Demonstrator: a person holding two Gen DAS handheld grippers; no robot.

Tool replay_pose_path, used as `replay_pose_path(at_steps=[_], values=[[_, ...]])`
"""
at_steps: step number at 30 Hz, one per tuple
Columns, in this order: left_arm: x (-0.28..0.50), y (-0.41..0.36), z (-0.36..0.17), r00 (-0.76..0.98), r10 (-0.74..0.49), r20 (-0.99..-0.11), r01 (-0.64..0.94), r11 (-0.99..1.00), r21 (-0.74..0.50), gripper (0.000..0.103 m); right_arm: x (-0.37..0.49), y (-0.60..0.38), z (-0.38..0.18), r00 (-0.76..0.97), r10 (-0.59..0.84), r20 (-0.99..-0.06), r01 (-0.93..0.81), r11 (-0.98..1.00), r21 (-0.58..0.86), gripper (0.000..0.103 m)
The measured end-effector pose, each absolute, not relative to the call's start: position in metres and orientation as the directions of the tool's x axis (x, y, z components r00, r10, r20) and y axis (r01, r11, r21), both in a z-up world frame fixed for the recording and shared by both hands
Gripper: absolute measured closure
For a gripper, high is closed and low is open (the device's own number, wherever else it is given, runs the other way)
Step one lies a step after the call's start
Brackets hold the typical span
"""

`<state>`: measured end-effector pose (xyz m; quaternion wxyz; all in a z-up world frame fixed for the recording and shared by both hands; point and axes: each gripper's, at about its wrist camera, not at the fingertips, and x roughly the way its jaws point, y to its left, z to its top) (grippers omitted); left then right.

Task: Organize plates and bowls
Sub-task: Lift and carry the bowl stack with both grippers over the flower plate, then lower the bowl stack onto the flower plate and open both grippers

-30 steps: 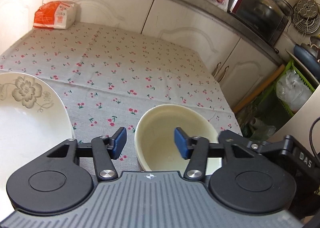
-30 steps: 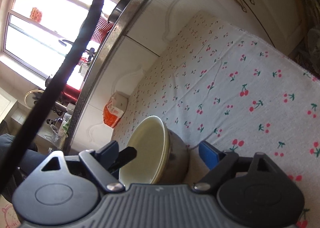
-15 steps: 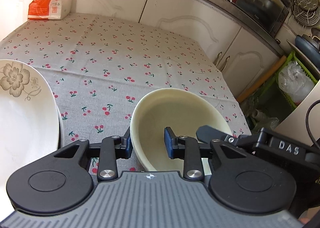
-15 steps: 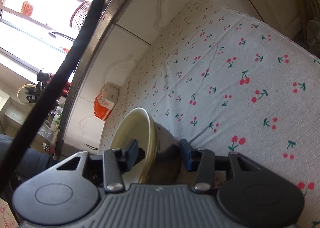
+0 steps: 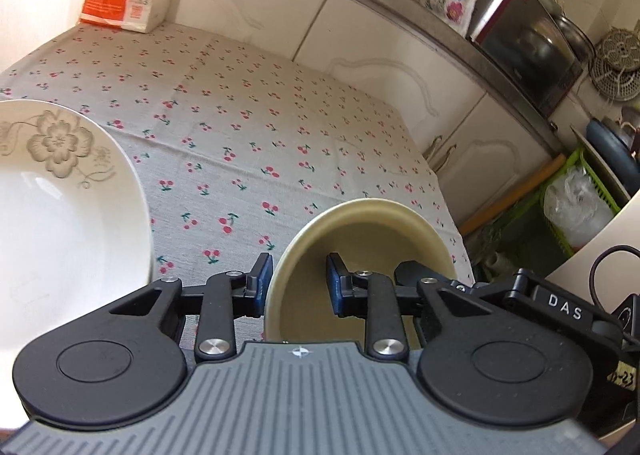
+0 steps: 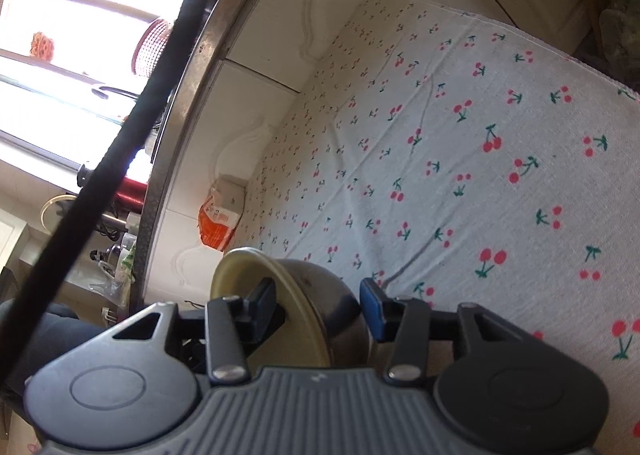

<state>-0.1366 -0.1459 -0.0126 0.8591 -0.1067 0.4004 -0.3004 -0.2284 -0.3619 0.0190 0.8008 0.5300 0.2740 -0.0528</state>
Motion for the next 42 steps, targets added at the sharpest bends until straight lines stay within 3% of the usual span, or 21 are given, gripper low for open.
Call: replay_pose_path(at_steps=[12,24,31,42], values=[[-0.141,-0.097,0.018,0.555,-0.603,-0.572,0.380,0.796,-0.471,0.074,-0.207,-0.338,0.045,0.851,0.235,-0.469,0.318,0.479,0.818,0.059],[-0.140,-0.011,0.043,0.662,-0.519,-0.540,0.278,0.840,-0.466,0.074,-0.147,-0.277,0.067,0.804,0.410,-0.430,0.201,0.493,0.846,0.059],[-0.135,0.019,0.029,0.680,-0.454,-0.575,0.192,0.868,-0.458,0.074,-0.108,-0.238,0.055,0.738,0.473,-0.480,0.191,0.536,0.822,0.059],[-0.127,0.021,0.014,0.661,-0.431,-0.614,0.157,0.880,-0.449,0.073,-0.103,-0.227,0.043,0.712,0.458,-0.532,0.222,0.571,0.790,0.057]])
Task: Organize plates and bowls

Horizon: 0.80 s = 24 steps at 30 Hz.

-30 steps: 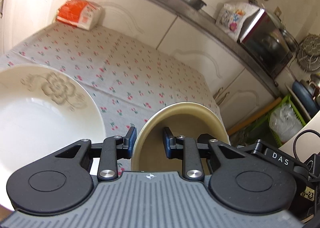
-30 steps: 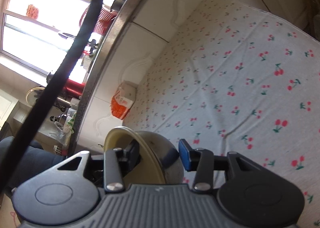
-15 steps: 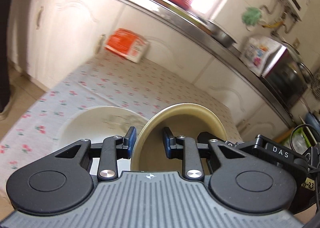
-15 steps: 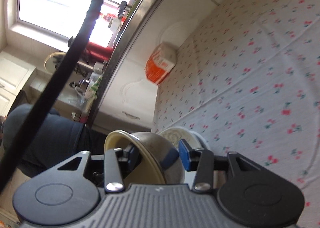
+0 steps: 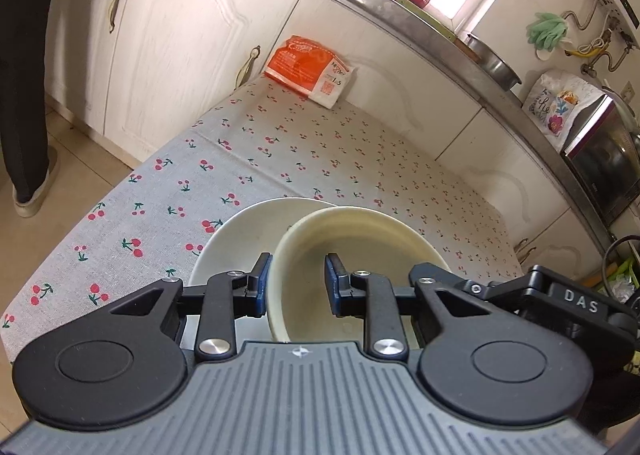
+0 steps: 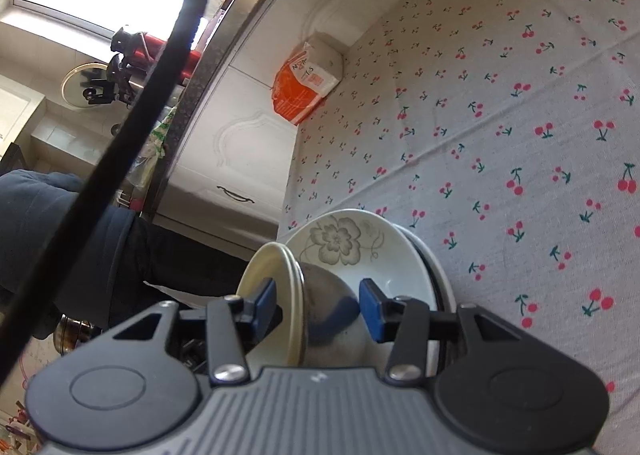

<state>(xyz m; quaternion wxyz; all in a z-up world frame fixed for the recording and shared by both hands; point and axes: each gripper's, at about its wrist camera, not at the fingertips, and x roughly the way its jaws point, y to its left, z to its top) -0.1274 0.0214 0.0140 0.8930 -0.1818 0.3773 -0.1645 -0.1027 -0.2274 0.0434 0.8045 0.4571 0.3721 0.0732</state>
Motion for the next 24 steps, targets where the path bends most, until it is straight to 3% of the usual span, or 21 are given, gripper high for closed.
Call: replay_pose_path(at_steps=[4,6,9,12,24], values=[[-0.128,0.033,0.022,0.674,-0.417,-0.610,0.163,0.889,-0.428,0.068,-0.105,-0.226,0.048,0.722,0.444,-0.531,0.207,0.594,0.777,0.050],[-0.130,0.032,0.026,0.688,-0.401,-0.605,0.164,0.898,-0.408,0.051,-0.108,-0.226,0.053,0.736,0.433,-0.521,0.192,0.604,0.774,0.041],[-0.130,0.030,0.030,0.710,-0.378,-0.594,0.164,0.909,-0.383,0.043,-0.115,-0.231,0.061,0.763,0.414,-0.496,0.172,0.611,0.773,0.023],[-0.139,0.030,0.039,0.720,-0.376,-0.583,0.184,0.914,-0.362,0.031,-0.126,-0.238,0.069,0.790,0.386,-0.477,0.160,0.621,0.767,0.014],[-0.201,0.011,0.063,0.748,-0.340,-0.571,0.264,0.940,-0.215,0.005,-0.190,-0.241,0.093,0.847,0.219,-0.485,0.150,0.776,0.612,0.005]])
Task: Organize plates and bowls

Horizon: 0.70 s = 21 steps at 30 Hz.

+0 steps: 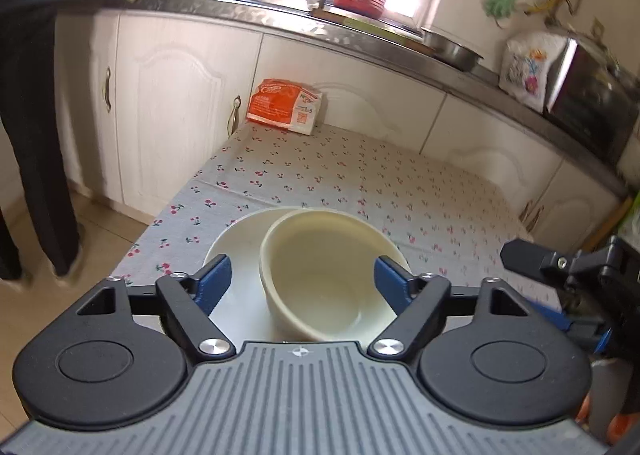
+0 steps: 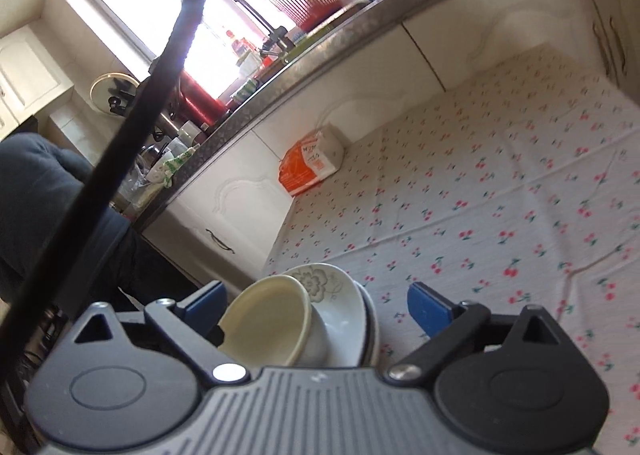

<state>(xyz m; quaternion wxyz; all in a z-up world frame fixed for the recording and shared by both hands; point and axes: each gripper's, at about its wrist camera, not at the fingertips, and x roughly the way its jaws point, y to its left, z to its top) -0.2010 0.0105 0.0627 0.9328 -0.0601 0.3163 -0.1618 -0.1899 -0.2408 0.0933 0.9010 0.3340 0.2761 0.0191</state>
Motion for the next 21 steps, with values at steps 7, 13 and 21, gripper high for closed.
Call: replay_pose_path(at_steps=[7,13,21], values=[[-0.237,0.010,0.060,0.755,-0.308,-0.579,0.287,0.949,-0.130,0.004,-0.229,-0.231,0.100,0.859,0.143,-0.491,0.153,0.844,0.514,0.005],[-0.262,0.019,0.056,0.763,-0.270,-0.587,0.277,0.957,-0.081,0.004,-0.253,-0.220,0.096,0.844,0.130,-0.521,0.155,0.870,0.469,0.005],[-0.284,0.033,0.046,0.758,-0.223,-0.612,0.244,0.968,-0.050,0.004,-0.278,-0.199,0.094,0.838,0.123,-0.532,0.134,0.898,0.418,0.005]])
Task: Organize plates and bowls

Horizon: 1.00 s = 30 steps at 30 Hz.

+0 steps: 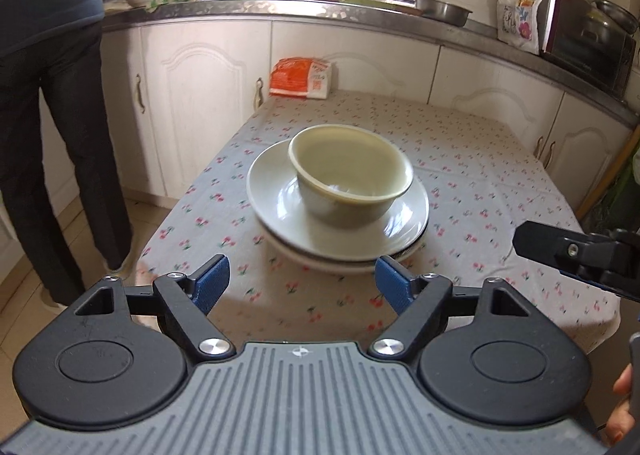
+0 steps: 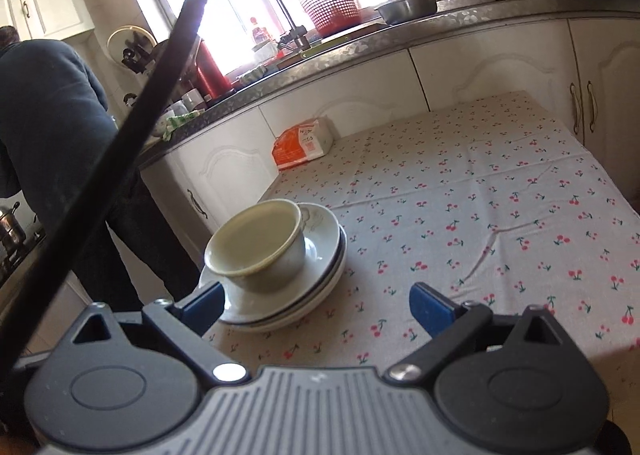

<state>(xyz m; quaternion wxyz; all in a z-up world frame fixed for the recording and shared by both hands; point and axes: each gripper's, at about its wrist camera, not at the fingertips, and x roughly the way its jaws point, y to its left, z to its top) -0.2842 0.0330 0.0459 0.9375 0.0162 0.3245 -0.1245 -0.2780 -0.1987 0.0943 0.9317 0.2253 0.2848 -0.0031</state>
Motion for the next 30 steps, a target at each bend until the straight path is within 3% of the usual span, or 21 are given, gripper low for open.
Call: replay_pose_path(at_steps=[30], values=[[-0.303,0.043,0.042,0.774,-0.183,-0.606,0.201,0.979,-0.038,0.004,-0.295,-0.172,0.089,0.824,0.111,-0.556,0.112,0.929,0.352,0.005]])
